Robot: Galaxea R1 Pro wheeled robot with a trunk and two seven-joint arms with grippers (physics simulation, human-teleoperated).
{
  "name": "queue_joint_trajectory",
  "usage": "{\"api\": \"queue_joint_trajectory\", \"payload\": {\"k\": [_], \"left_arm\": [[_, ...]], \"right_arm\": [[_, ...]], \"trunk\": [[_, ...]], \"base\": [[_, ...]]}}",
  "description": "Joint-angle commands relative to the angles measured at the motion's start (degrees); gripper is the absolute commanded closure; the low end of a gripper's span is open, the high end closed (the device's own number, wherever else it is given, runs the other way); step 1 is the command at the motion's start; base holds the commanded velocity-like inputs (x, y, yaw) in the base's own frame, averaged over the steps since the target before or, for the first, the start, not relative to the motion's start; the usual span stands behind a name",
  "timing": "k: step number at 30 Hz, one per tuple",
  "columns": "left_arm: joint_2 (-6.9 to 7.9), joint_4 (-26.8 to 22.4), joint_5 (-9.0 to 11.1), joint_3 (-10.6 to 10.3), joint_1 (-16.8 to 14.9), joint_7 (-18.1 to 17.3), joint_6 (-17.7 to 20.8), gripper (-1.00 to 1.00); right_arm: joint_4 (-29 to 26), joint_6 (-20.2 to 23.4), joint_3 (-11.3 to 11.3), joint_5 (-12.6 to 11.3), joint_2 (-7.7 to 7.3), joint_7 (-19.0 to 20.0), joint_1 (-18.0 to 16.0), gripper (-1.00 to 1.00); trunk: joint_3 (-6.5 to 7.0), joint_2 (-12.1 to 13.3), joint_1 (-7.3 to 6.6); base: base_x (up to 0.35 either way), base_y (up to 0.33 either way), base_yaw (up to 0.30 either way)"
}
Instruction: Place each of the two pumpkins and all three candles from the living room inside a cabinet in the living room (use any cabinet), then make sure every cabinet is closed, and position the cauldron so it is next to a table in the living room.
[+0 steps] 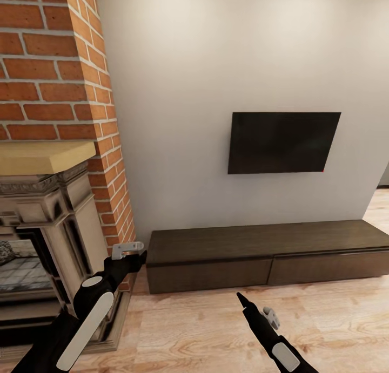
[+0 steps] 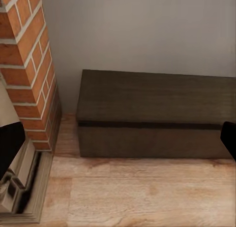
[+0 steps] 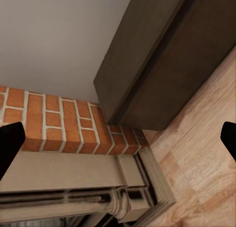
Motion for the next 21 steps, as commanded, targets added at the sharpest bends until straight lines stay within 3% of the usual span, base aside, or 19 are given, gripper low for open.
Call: {"api": "queue_joint_trajectory", "payload": {"k": [1, 10, 21], "left_arm": [[0.08, -0.07, 0.58, -0.14, -0.08, 0.52, 0.04, -1.0], [0.1, -0.07, 0.58, -0.2, -0.11, 0.46, 0.09, -1.0], [0.01, -0.07, 0.41, -0.21, -0.18, 0.46, 0.12, -1.0]], "right_arm": [[-0.01, 0.09, -0.06, -0.49, 0.0, 0.25, -0.05, -1.0], [0.0, 0.12, -0.15, -0.66, -0.07, 0.33, -0.02, -1.0], [0.29, 0.05, -0.18, -0.75, -0.21, 0.33, -0.02, -1.0]], "trunk": [[-0.1, -0.09, 0.02], [-0.1, -0.09, 0.02], [-0.1, -0.09, 0.02]], "base": [[0.005, 0.207, 0.0], [0.124, 0.179, 0.0], [0.241, -0.182, 0.0]]}}
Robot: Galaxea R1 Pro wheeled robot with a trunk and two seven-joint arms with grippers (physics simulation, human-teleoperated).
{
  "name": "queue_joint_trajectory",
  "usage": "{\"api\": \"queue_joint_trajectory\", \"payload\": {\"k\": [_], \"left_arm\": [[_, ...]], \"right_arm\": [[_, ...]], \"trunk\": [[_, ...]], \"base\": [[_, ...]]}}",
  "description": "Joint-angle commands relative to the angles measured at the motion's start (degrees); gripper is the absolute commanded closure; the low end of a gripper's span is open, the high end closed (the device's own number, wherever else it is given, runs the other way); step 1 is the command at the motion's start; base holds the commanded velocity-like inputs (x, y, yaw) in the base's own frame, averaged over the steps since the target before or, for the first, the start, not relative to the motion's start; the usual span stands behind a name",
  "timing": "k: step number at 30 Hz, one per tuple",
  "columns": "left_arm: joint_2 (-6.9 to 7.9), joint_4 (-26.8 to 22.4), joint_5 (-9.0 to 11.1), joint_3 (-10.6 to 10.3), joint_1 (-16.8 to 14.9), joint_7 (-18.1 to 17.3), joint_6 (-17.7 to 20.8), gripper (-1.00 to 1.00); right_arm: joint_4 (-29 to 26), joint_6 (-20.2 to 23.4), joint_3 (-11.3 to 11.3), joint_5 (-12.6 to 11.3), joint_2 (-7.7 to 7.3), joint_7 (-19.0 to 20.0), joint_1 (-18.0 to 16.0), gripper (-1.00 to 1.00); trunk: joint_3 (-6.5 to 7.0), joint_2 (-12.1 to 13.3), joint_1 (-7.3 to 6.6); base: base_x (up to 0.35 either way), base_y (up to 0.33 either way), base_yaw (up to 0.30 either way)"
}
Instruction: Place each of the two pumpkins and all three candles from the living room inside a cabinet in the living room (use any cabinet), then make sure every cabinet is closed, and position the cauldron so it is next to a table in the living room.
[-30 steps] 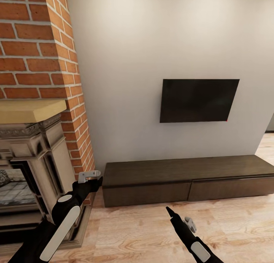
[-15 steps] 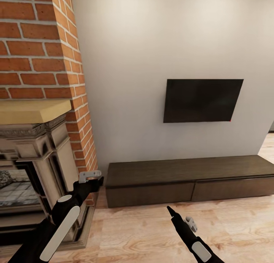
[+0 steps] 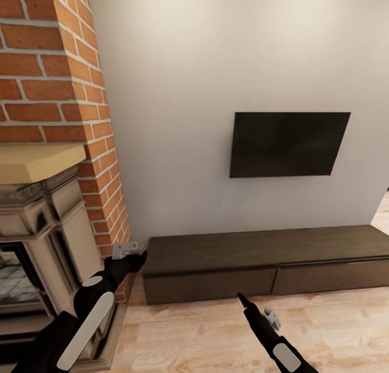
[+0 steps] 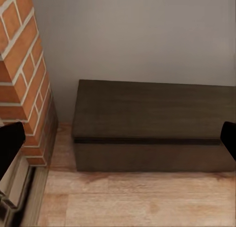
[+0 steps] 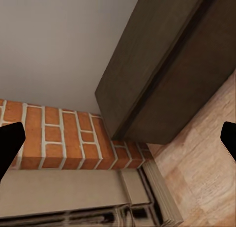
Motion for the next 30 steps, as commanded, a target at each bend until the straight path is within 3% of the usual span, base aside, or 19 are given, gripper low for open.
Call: {"api": "queue_joint_trajectory", "payload": {"k": [1, 7, 12, 19, 23, 25, 30], "left_arm": [[0.05, -0.08, 0.56, -0.12, -0.08, 0.6, 0.08, -1.0], [0.05, -0.08, 0.59, -0.08, -0.08, 0.5, 0.1, -1.0], [0.05, -0.08, 0.57, -0.07, -0.08, 0.44, 0.16, -1.0], [0.05, -0.08, 0.57, -0.07, -0.08, 0.53, 0.09, -1.0], [0.05, -0.08, 0.56, -0.07, -0.08, 0.51, 0.08, -1.0], [0.05, -0.08, 0.56, -0.07, -0.06, 0.47, 0.04, -1.0], [0.05, -0.08, 0.56, -0.07, -0.08, 0.33, 0.0, -1.0]], "right_arm": [[0.06, 0.11, -0.01, -0.5, 0.0, 0.22, -0.05, -1.0], [0.31, -0.14, -0.01, -0.42, -0.01, 0.27, -0.05, -1.0], [0.51, -4.52, -0.03, -0.54, 0.0, 0.24, 0.08, -1.0], [0.6, -5.65, -0.51, -0.58, -0.16, 0.22, 0.35, -1.0], [1.32, -5.54, -3.14, -0.46, -0.81, 0.29, 0.67, -1.0], [3.19, -5.37, -5.32, -0.4, -1.84, 1.31, 0.79, -1.0], [9.27, -2.96, -9.43, -0.45, -4.39, 9.09, 0.89, -1.0]], "trunk": [[-0.1, -0.07, 0.04], [-0.1, -0.07, 0.04], [-0.1, -0.07, 0.04], [-0.1, -0.07, 0.04], [-0.1, -0.07, 0.04], [-0.1, -0.07, 0.04], [-0.1, -0.07, 0.04]], "base": [[0.254, -0.198, 0.0], [0.303, -0.078, 0.0], [0.278, 0.105, 0.0], [0.283, 0.068, 0.0], [0.261, 0.012, 0.0], [0.122, 0.005, 0.0], [0.049, 0.002, 0.0]]}}
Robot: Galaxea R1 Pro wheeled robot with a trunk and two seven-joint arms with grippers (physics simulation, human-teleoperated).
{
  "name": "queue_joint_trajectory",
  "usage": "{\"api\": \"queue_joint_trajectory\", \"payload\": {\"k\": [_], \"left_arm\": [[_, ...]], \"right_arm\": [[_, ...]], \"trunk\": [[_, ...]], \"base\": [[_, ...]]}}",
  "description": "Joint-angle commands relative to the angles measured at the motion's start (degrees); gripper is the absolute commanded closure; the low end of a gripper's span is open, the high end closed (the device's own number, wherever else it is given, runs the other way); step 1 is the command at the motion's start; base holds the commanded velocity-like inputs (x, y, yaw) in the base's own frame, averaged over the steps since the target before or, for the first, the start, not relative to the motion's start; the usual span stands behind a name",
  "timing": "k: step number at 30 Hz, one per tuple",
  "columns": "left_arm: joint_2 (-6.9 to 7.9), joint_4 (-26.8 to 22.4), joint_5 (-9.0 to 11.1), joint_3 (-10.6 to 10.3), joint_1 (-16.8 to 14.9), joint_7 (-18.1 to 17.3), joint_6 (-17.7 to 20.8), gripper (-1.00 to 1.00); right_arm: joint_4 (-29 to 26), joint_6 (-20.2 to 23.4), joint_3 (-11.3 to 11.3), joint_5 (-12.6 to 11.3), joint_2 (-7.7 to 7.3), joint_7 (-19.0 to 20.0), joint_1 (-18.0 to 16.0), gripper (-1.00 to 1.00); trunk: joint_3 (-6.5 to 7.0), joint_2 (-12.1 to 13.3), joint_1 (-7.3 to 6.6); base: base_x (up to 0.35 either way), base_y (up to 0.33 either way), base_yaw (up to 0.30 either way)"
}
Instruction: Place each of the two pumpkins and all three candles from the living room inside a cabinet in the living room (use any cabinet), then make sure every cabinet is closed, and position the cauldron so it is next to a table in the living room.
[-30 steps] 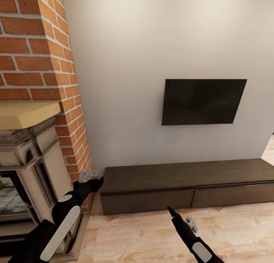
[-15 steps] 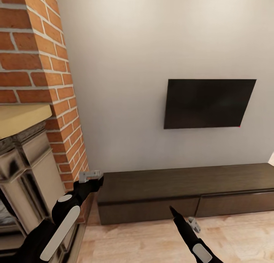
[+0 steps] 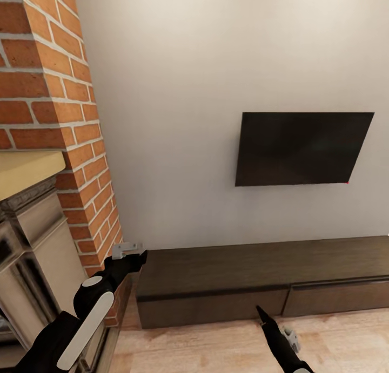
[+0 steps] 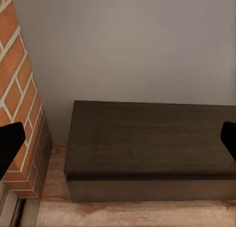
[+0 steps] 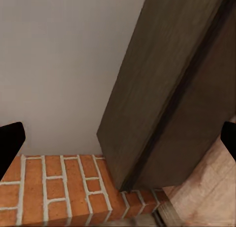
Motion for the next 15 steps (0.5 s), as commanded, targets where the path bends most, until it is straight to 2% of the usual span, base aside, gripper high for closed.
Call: {"api": "queue_joint_trajectory", "payload": {"k": [1, 7, 12, 15], "left_arm": [[0.06, -0.07, 0.57, -0.14, -0.08, 0.58, 0.05, -1.0], [0.06, -0.07, 0.59, -0.14, -0.02, 0.58, 0.1, -1.0], [0.06, -0.11, 0.58, -0.14, -0.06, 0.62, 0.09, -1.0], [0.06, -0.1, 0.58, -0.14, -0.07, 0.57, 0.06, -1.0]], "right_arm": [[0.79, 0.11, -0.23, -0.41, -0.27, 0.99, -0.06, -1.0], [3.22, 1.0, -2.33, -0.5, -1.1, 3.23, 0.04, -1.0], [3.63, 0.92, -2.66, -0.58, -1.29, 3.59, 0.36, -1.0], [3.69, 0.78, -2.73, -0.57, -1.33, 3.67, 0.45, -1.0]], "trunk": [[-0.09, -0.08, 0.02], [-0.09, -0.08, 0.02], [-0.09, -0.08, 0.02], [-0.63, -1.29, 0.68]], "base": [[0.018, 0.001, 0.0], [0.008, 0.0, 0.0], [0.001, 0.0, 0.0], [0.0, 0.0, 0.0]]}}
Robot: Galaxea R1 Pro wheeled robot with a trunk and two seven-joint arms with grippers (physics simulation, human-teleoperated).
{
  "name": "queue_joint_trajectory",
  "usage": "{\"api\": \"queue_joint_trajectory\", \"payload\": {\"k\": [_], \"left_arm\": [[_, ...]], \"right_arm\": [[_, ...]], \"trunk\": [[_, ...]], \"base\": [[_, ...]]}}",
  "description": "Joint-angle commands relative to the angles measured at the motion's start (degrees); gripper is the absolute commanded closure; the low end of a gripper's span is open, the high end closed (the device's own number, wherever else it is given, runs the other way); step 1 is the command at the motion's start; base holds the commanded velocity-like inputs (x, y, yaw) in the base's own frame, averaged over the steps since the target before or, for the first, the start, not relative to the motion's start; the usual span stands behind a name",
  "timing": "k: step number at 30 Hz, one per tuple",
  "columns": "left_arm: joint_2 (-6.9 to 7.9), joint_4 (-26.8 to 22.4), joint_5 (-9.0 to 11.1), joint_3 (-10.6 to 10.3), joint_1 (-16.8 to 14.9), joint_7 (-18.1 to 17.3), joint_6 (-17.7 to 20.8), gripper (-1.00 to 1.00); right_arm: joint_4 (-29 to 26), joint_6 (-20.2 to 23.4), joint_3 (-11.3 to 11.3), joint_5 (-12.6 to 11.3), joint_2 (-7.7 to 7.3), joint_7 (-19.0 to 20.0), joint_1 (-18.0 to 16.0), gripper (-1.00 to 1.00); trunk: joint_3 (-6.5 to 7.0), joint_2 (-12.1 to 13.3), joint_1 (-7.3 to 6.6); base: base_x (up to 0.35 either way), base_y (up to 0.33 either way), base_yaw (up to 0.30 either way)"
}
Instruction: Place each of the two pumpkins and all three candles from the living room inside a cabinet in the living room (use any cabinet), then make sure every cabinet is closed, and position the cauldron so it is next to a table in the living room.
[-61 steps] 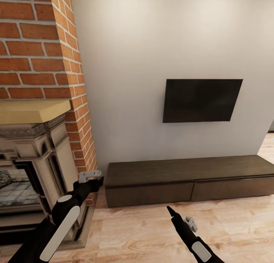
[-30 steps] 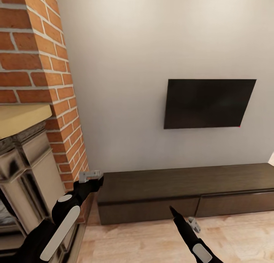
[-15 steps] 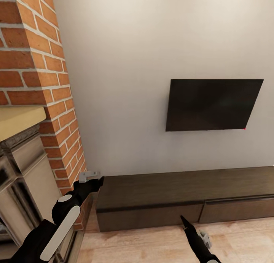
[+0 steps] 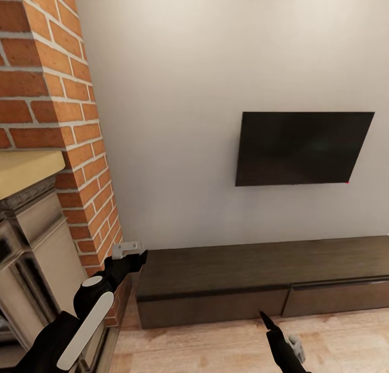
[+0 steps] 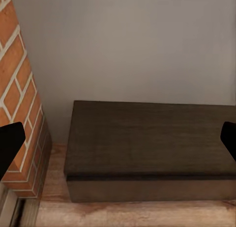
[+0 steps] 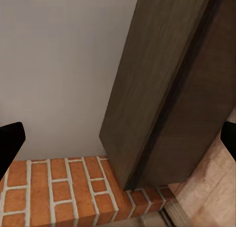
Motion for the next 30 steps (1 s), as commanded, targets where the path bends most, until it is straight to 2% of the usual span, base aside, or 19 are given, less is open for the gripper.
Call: {"api": "queue_joint_trajectory", "payload": {"k": [1, 8, 13, 15, 30], "left_arm": [[0.06, -0.07, 0.57, -0.14, -0.08, 0.57, 0.05, -1.0], [0.21, -0.09, 0.57, -0.21, 0.05, -0.48, -0.12, -1.0], [0.64, -0.07, 0.57, -0.08, 0.31, -6.0, -1.65, -1.0], [0.73, -0.07, 0.57, -0.02, 0.38, -7.15, -1.98, -1.0], [0.82, -0.1, 0.52, 0.21, 0.45, -8.4, -2.33, -1.0]], "right_arm": [[0.11, -0.1, 0.23, -0.37, -0.02, 0.23, -0.05, -1.0], [0.02, -0.22, 0.25, -0.27, -0.02, 0.37, -0.02, -1.0], [-0.67, -0.31, 0.25, -0.26, 0.1, 0.79, -0.02, -1.0], [-0.85, -0.34, 0.23, -0.22, 0.22, 0.86, -0.02, -1.0], [-1.07, -0.42, 0.41, -0.1, 0.48, 1.03, -0.02, -1.0]], "trunk": [[-0.28, -0.5, 0.24], [-1.54, -3.31, 1.78], [-2.44, -5.31, 2.88], [-2.8, -6.11, 3.32], [-5.49, -12.13, 6.61]], "base": [[0.0, 0.0, 0.0], [0.0, 0.0, 0.0], [0.0, 0.0, 0.0], [0.0, 0.0, 0.0], [0.0, 0.0, 0.0]]}}
